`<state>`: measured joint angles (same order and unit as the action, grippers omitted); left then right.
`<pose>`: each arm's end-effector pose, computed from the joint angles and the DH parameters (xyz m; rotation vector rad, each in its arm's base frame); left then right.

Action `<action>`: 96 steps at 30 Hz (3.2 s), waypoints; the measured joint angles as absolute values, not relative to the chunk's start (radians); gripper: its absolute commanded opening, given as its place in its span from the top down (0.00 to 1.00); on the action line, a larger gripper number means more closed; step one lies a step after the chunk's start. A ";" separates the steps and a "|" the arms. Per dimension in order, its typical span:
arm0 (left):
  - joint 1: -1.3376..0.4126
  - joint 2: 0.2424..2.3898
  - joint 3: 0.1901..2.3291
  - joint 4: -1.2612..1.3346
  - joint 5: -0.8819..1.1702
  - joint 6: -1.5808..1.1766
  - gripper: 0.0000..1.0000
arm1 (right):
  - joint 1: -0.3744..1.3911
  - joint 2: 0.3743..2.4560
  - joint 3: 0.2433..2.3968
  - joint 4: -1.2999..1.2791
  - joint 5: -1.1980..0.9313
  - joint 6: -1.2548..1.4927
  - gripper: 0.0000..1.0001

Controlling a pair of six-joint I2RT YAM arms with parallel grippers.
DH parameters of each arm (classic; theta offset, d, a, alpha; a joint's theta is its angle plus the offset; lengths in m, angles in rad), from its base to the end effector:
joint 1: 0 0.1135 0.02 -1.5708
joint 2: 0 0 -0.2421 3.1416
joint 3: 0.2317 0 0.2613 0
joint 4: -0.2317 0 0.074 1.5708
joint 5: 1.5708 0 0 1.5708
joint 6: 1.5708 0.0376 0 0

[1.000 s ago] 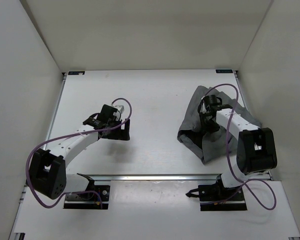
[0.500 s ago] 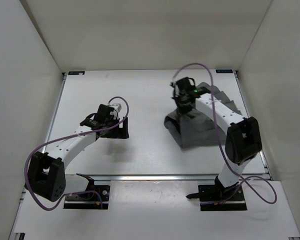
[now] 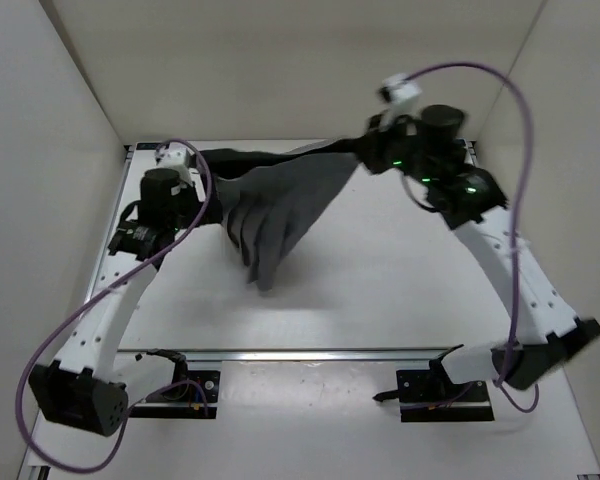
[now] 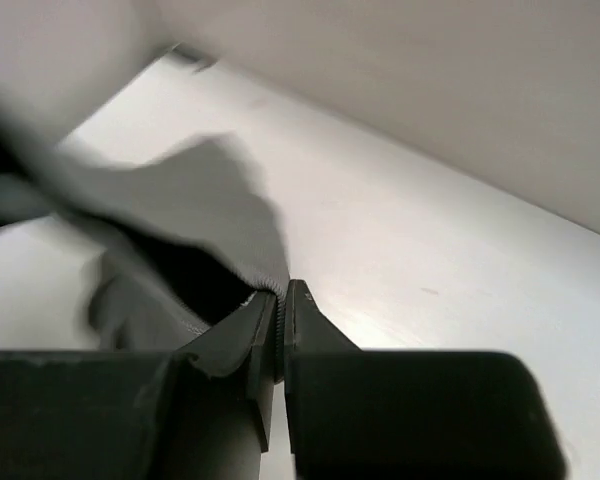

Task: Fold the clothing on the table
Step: Move the skirt to the center of the board, then flatten the skirt out

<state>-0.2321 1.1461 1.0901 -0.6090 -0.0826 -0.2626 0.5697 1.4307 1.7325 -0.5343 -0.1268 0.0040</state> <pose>0.2588 -0.0580 0.3110 -0.0791 2.2376 -0.1770 0.2665 0.1763 0.4605 -0.5989 1.7316 0.5209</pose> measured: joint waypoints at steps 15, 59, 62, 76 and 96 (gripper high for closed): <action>-0.439 1.225 1.101 -0.485 -0.056 -0.269 0.01 | 0.200 1.549 0.937 -0.398 -0.264 0.243 1.00; -0.592 1.756 1.216 -0.255 0.277 -0.245 0.02 | -0.135 1.526 0.851 -0.277 -0.418 0.239 0.27; -0.586 1.735 1.197 -0.255 0.278 -0.250 0.01 | -0.130 1.620 0.874 -0.280 -0.463 0.237 0.32; -0.548 1.708 1.187 -0.237 0.302 -0.279 0.01 | -0.083 1.700 1.027 -0.342 -0.572 0.222 1.00; -0.578 1.814 1.303 -0.218 0.338 -0.292 0.01 | -0.191 1.398 0.857 -0.546 -0.436 0.191 0.73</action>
